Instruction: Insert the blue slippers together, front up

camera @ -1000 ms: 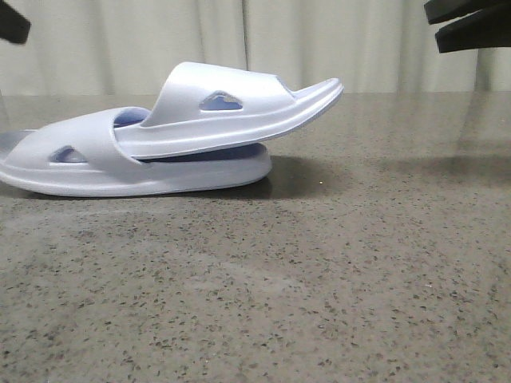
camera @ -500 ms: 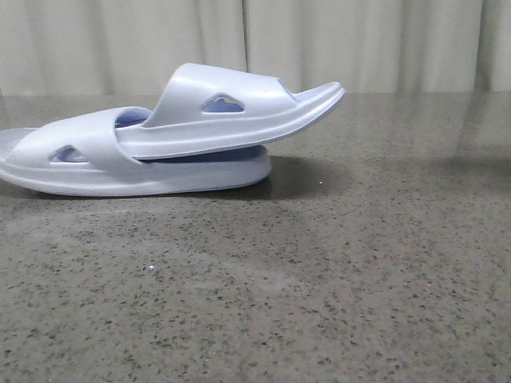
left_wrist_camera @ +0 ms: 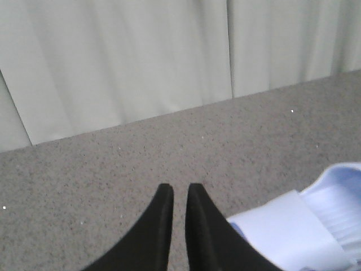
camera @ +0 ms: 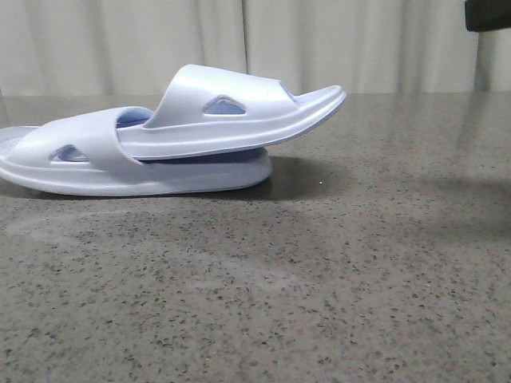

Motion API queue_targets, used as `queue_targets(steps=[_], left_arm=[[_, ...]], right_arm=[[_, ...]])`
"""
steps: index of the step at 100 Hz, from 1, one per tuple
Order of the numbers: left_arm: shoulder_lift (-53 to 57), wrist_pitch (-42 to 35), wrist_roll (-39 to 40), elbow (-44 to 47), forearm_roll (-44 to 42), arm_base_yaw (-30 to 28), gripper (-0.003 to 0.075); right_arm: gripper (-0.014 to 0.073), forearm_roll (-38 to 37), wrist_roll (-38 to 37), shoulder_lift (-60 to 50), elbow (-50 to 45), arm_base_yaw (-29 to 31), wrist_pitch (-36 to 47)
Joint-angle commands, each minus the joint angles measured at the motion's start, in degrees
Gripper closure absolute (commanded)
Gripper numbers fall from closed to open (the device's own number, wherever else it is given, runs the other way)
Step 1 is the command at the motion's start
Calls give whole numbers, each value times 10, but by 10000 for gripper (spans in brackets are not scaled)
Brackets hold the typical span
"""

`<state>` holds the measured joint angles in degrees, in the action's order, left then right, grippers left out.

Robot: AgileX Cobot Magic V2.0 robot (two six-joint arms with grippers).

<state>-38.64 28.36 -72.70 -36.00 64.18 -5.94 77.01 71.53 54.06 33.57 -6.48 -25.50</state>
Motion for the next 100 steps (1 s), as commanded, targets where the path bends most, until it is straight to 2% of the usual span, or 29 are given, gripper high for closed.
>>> queue_targets(steps=[1,13,32,44,56,100], left_arm=[[30,-44,-11,33,25,19,705],[76,-76,-11,91,34,39,705],[126,-118,-35,170,131,46,705],[137,-132,-66,172,183,46,705],[137,-135,-66,172,183,46,705],[137,-129,-66,172,184,46,705]], right_arm=[[674,24,13,-41,-29,-32,83],[674,42,13,-98,-94,-68,158],[674,51,13,-180,-171,-91,221],[675,57,13,-205,-195,-91,231],[674,88,13,-206,-204,-91,222],[675,91,13,-206,-204,-91,207]])
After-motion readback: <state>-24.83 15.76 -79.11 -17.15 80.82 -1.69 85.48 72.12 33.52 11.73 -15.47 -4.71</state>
